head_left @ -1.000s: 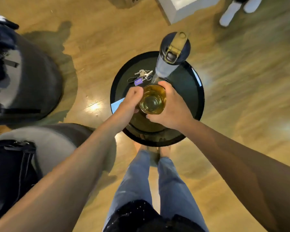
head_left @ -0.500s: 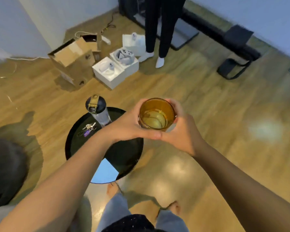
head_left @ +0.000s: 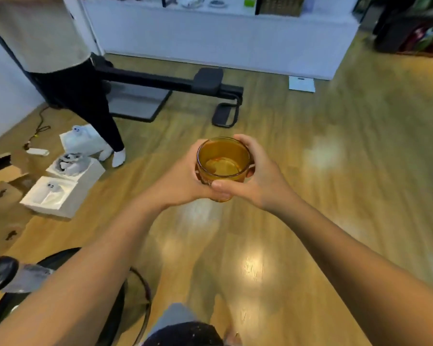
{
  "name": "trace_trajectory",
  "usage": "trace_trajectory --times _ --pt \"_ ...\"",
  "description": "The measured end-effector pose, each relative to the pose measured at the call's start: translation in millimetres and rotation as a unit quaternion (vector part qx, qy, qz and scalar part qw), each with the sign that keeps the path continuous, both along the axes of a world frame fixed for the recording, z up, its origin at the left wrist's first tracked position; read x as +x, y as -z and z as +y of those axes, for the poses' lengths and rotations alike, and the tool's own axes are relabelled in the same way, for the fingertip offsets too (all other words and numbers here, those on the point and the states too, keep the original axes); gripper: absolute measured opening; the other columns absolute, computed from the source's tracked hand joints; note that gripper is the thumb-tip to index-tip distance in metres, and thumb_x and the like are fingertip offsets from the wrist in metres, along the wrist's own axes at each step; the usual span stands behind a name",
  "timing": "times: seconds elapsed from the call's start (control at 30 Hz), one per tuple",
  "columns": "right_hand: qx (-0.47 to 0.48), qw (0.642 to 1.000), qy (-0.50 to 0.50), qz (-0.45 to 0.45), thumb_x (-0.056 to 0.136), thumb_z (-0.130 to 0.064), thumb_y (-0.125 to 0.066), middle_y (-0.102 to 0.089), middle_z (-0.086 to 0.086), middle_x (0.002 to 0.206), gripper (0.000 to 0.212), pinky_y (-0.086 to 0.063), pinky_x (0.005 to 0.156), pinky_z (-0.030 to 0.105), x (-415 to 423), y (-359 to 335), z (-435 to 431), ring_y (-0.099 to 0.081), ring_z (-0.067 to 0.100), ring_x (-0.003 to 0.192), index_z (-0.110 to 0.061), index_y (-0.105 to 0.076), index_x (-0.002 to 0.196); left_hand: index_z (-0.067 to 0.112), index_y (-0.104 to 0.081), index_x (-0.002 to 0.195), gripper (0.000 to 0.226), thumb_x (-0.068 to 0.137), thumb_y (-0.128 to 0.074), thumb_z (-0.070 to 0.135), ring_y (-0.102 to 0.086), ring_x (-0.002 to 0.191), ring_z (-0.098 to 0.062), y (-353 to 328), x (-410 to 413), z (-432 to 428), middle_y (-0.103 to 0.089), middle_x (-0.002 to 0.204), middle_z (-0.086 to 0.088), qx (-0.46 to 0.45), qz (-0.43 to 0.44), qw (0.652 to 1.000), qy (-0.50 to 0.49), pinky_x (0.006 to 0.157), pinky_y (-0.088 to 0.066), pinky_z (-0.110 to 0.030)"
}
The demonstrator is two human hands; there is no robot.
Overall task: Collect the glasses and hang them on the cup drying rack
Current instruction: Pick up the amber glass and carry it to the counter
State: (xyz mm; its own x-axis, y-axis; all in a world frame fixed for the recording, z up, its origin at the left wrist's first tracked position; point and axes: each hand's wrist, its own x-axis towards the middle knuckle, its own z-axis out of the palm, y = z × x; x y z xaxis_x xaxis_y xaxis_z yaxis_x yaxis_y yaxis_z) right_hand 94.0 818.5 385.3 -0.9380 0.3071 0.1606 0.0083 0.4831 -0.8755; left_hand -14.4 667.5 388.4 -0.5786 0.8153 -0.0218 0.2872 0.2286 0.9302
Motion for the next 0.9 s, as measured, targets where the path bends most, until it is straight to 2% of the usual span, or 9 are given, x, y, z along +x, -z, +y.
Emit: trace_trajectory --times 0.1,0.2,0.27,0.37,0.47,0.63,0.77,0.83,0.9 --pt "-0.020 0.999 0.037 0.000 0.060 -0.055 -0.085 -0.052 -0.016 0.130 0.098 -0.049 0.086 0.012 -7 5 46 -0.053 0.003 0.117 -0.032 -0.035 0.141 0.020 -0.047 0.132 0.089 0.057 -0.093 0.009 -0.059 0.105 0.007 5 -14 55 -0.059 0.121 0.010 0.016 0.017 1.000 0.003 0.080 -0.048 -0.010" --pt "-0.035 0.997 0.061 -0.011 0.064 -0.052 -0.086 -0.053 -0.018 0.126 0.089 -0.052 0.085 0.016 -30 12 91 -0.054 0.002 0.115 -0.036 -0.037 0.137 0.024 -0.048 0.129 0.084 0.059 -0.093 0.014 -0.060 0.104 0.005 17 -43 107 -0.060 0.119 0.011 0.028 0.013 0.999 0.011 0.079 -0.049 -0.011" --pt "-0.035 0.996 0.074 -0.020 0.067 -0.050 -0.085 -0.052 -0.024 0.120 0.083 -0.052 0.082 0.012 -53 17 123 -0.054 -0.003 0.112 -0.038 -0.038 0.134 0.024 -0.048 0.128 0.082 0.060 -0.092 0.015 -0.060 0.103 0.005 29 -67 144 -0.059 0.119 0.011 0.037 -0.001 0.999 0.016 0.079 -0.049 -0.011" --pt "-0.021 0.995 0.096 -0.035 0.067 -0.049 -0.085 -0.053 -0.019 0.123 0.084 -0.051 0.080 0.011 -95 18 173 -0.054 0.001 0.112 -0.036 -0.039 0.135 0.024 -0.047 0.130 0.083 0.060 -0.092 0.022 -0.058 0.105 0.006 40 -109 202 -0.058 0.120 0.012 0.061 -0.020 0.997 0.030 0.080 -0.049 -0.010" --pt "-0.016 0.993 0.108 -0.053 0.067 -0.046 -0.086 -0.054 -0.015 0.125 0.080 -0.051 0.080 0.011 -143 11 226 -0.054 0.005 0.114 -0.036 -0.040 0.133 0.030 -0.047 0.128 0.083 0.058 -0.091 0.032 -0.057 0.107 0.005 39 -161 257 -0.058 0.120 0.015 0.067 -0.032 0.996 0.043 0.081 -0.050 -0.011" --pt "-0.019 0.992 0.122 -0.037 0.068 -0.046 -0.085 -0.056 -0.013 0.126 0.082 -0.050 0.080 0.013 -226 -9 307 -0.055 0.008 0.114 -0.032 -0.041 0.136 0.028 -0.048 0.130 0.084 0.057 -0.089 0.036 -0.059 0.111 -0.003 22 -253 342 -0.060 0.122 0.013 0.079 0.001 0.995 0.056 0.086 -0.053 -0.019" --pt "-0.027 0.990 0.136 -0.020 0.068 -0.049 -0.085 -0.056 -0.013 0.126 0.086 -0.050 0.083 0.017 -287 -9 372 -0.056 0.007 0.114 -0.030 -0.041 0.140 0.026 -0.049 0.131 0.088 0.055 -0.087 0.046 -0.060 0.114 -0.011 14 -317 408 -0.061 0.124 0.008 0.070 0.031 0.995 0.057 0.092 -0.054 -0.029" --pt "-0.038 0.990 0.135 -0.016 0.067 -0.049 -0.085 -0.055 -0.011 0.129 0.090 -0.050 0.086 0.019 -317 -2 406 -0.055 0.010 0.116 -0.029 -0.039 0.142 0.027 -0.049 0.130 0.087 0.055 -0.089 0.042 -0.060 0.113 -0.011 18 -347 440 -0.061 0.123 0.008 0.067 0.035 0.996 0.051 0.091 -0.054 -0.028" --pt "-0.052 0.989 0.140 -0.014 0.066 -0.050 -0.085 -0.053 -0.010 0.134 0.094 -0.050 0.089 0.021 -351 7 442 -0.054 0.010 0.118 -0.030 -0.036 0.144 0.027 -0.048 0.130 0.085 0.056 -0.089 0.036 -0.059 0.112 -0.008 24 -377 475 -0.059 0.122 0.010 0.067 0.035 0.996 0.037 0.089 -0.053 -0.022"
